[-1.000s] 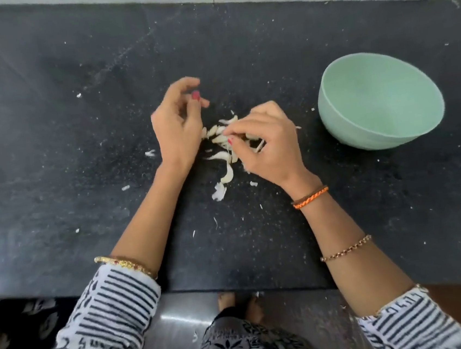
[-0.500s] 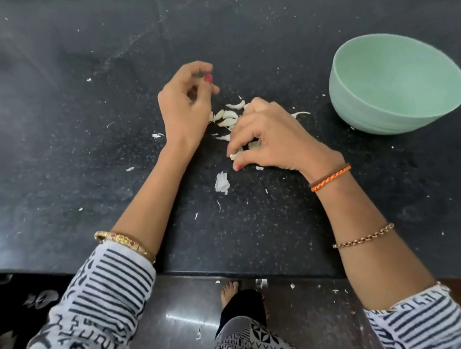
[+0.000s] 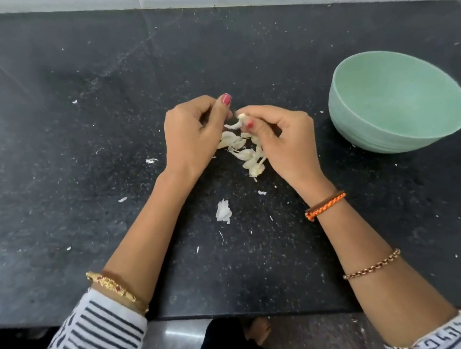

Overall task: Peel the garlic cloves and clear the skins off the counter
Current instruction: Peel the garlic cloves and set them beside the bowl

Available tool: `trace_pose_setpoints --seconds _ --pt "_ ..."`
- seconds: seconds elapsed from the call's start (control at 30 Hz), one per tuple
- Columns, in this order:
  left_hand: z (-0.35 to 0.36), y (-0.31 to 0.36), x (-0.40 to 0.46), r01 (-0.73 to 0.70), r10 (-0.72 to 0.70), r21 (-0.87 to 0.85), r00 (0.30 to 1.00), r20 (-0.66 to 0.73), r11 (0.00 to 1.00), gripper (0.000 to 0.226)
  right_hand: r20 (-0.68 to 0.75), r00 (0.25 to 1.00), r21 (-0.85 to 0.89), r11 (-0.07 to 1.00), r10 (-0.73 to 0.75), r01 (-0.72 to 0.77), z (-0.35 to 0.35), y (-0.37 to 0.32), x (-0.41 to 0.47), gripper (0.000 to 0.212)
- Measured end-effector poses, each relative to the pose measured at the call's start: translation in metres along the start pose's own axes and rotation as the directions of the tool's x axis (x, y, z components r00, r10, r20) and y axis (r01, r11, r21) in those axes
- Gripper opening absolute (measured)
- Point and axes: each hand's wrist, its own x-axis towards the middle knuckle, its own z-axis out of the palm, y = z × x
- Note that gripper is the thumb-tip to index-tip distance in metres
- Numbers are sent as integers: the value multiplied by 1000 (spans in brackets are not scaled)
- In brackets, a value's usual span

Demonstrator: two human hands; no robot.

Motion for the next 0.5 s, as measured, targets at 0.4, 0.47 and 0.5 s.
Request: trace_pose_setpoints --seconds 0.4,0.47,0.5 --pt "3 3 -3 -223 221 35 974 43 974 12 -220 951 106 974 219 -200 7 -2 0 15" --pt "5 4 -4 -183 183 5 982 53 983 11 -249 934 176 960 258 -218 4 -2 1 20" --pt "5 5 -5 -156 157 -19 986 61 988 12 -255 927 205 952 276 -228 3 -2 1 21"
